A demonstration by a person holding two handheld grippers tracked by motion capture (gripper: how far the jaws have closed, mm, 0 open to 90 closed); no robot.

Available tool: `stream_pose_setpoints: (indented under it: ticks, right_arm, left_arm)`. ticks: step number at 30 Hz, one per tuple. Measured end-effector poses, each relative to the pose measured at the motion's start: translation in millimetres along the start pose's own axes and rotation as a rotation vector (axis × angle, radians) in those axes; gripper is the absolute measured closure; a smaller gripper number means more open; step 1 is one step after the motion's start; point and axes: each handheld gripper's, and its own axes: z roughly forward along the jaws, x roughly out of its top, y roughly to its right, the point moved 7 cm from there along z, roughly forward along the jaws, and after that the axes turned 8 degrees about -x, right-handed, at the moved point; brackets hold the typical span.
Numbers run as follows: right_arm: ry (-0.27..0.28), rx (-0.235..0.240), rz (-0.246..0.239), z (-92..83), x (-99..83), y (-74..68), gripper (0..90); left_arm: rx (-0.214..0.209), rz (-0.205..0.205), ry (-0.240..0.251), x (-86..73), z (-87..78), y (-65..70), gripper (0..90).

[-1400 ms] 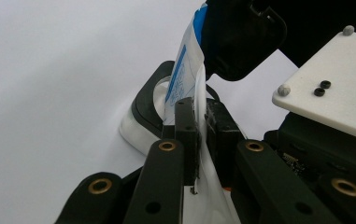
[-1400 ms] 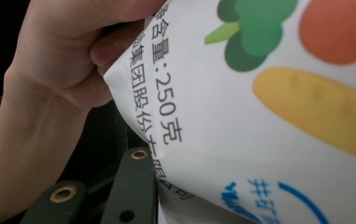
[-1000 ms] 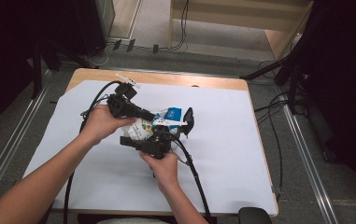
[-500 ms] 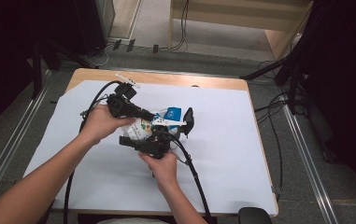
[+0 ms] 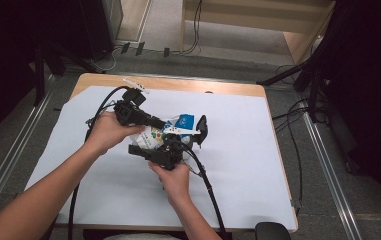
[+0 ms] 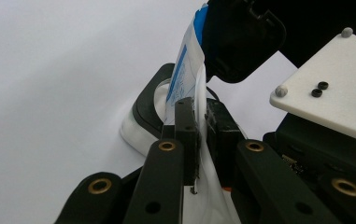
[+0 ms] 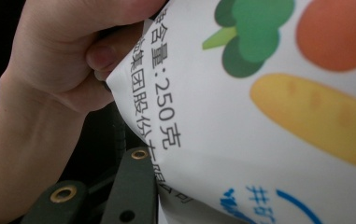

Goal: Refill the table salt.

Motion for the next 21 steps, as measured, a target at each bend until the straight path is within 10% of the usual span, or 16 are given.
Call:
stream_pose_setpoints:
  ticks: [21]
  right_arm:
    - [-0.005,0.013,0.016,-2.6,-0.4,-1.5,73.0]
  left_arm:
    - [0.009,0.012,-0.01,0.1,0.1,0.3,87.1]
